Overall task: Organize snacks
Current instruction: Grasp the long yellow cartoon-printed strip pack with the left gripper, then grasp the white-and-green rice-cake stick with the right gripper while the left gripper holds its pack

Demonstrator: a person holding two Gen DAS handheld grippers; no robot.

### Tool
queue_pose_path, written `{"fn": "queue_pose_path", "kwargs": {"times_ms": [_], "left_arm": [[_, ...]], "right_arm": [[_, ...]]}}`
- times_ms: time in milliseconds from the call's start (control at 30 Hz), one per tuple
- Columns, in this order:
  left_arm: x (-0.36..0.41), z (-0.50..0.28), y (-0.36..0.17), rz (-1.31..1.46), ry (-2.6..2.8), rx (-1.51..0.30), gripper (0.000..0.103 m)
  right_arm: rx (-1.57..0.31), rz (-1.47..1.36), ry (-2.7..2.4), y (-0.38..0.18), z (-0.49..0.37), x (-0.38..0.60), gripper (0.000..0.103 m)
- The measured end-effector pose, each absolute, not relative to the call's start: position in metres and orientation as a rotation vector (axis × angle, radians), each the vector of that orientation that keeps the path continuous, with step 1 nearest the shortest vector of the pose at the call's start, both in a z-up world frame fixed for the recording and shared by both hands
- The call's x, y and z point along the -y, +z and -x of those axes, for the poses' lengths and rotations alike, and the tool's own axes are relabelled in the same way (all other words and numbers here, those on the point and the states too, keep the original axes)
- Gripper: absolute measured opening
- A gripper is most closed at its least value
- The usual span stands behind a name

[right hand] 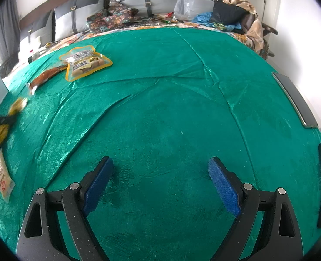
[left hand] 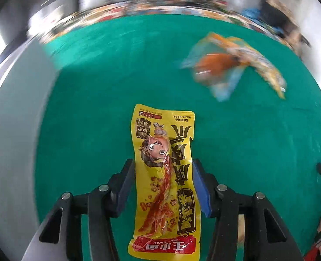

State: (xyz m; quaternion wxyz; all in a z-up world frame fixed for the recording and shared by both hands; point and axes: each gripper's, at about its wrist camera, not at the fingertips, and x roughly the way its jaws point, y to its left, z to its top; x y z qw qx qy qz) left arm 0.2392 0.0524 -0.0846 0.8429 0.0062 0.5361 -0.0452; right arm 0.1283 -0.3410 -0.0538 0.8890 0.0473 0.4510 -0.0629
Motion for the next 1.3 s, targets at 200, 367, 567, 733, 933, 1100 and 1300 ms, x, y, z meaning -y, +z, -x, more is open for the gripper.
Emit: {"fn": "queue_pose_path", "kwargs": {"times_ms": [200, 367, 567, 733, 933, 1100, 1300], "left_arm": [[-0.111, -0.161, -0.092, 0.096, -0.023, -1.082, 0.056], [-0.099, -0.147, -0.106, -0.028, -0.011, -0.981, 0.098], [-0.112, -0.148, -0.109, 0.018, 0.021, -0.928, 0.103], [-0.109, -0.151, -0.110, 0.020, 0.020, -0.927, 0.103], [-0.108, -0.151, -0.110, 0.020, 0.021, -0.928, 0.103], [-0.108, -0.151, -0.110, 0.020, 0.020, -0.928, 0.103], [-0.108, -0.151, -0.110, 0.020, 0.020, -0.928, 0.103]], "right_arm": [[-0.937, -0.098, -0.131, -0.054, -0.128, 0.341, 0.092], [-0.937, -0.099, -0.131, -0.054, -0.128, 0.340, 0.092], [-0.937, -0.099, -0.131, -0.054, -0.128, 0.341, 0.092], [-0.937, -0.099, -0.131, -0.054, -0.128, 0.341, 0.092], [-0.937, -0.099, -0.131, -0.054, -0.128, 0.341, 0.092], [-0.937, -0.099, -0.131, -0.054, -0.128, 0.341, 0.092], [-0.937, -0.099, -0.131, -0.054, -0.128, 0.341, 0.092]]}}
